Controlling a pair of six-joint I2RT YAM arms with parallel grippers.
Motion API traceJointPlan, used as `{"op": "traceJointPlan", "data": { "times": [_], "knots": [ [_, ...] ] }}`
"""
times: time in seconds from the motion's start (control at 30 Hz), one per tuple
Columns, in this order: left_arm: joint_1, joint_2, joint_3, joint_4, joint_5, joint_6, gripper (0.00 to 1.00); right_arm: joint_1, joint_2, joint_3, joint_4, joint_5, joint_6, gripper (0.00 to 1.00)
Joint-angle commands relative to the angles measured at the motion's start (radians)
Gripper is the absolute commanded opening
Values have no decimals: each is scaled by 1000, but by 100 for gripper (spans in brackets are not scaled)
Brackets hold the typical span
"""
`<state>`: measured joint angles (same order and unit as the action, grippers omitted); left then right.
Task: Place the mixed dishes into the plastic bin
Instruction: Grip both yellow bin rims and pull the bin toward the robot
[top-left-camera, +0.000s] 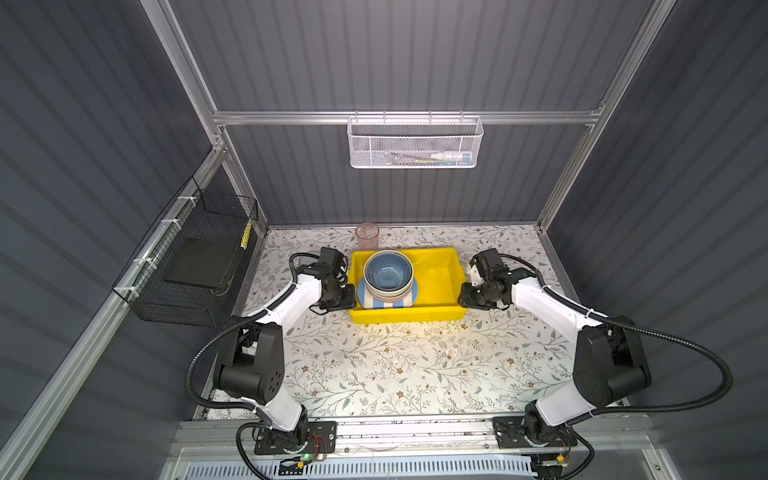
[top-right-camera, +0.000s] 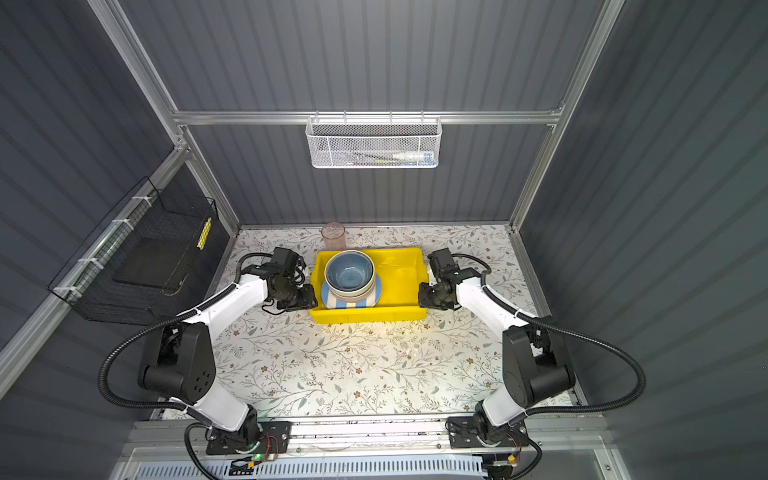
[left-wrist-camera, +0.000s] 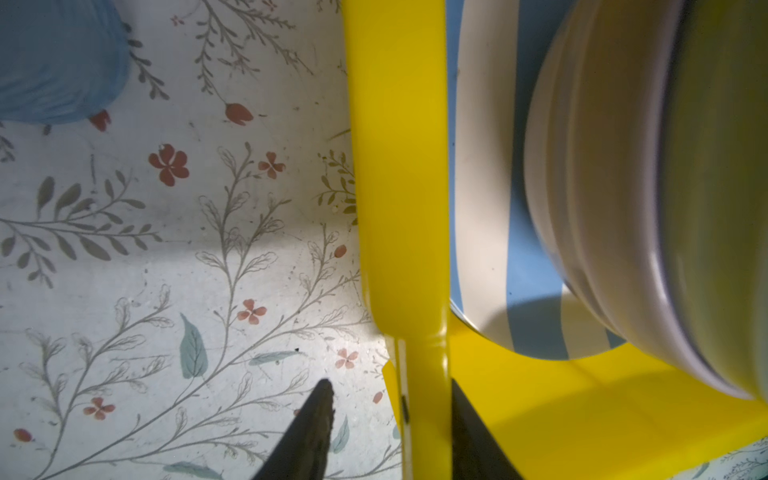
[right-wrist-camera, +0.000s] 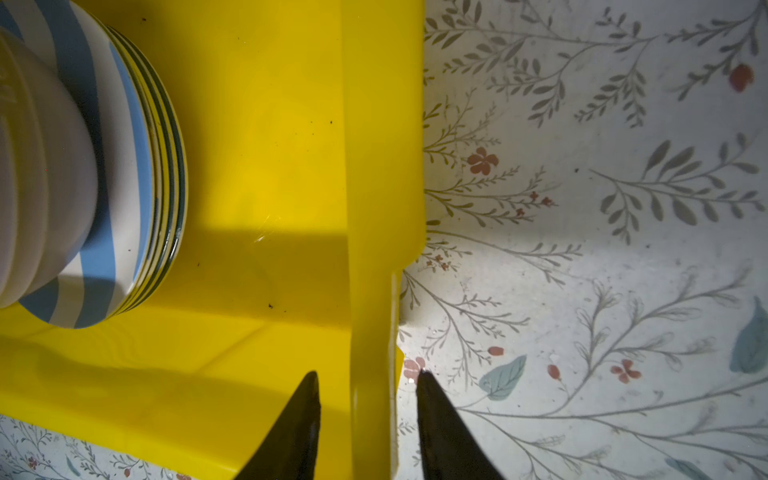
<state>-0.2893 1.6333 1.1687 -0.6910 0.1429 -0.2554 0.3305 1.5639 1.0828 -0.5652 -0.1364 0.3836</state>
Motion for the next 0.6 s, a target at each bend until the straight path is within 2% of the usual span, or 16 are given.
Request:
{"op": "traceJointPlan", "data": {
  "times": [0.0, 0.13, 0.37, 0.57],
  "knots": [
    [-13, 7, -3, -13, -5, -9, 39, 7, 7, -18, 13, -23, 9, 37],
    [-31, 1, -10, -23, -13, -15, 26, 26, 3, -29, 9, -28, 18, 33],
    [-45, -46, -48, -40, -10, -47, 15, 61, -23, -51, -28, -28, 30, 26],
    [-73, -124, -85, -92, -8, -82, 11, 109, -87, -106, -74, -22, 56, 23]
  ]
}}
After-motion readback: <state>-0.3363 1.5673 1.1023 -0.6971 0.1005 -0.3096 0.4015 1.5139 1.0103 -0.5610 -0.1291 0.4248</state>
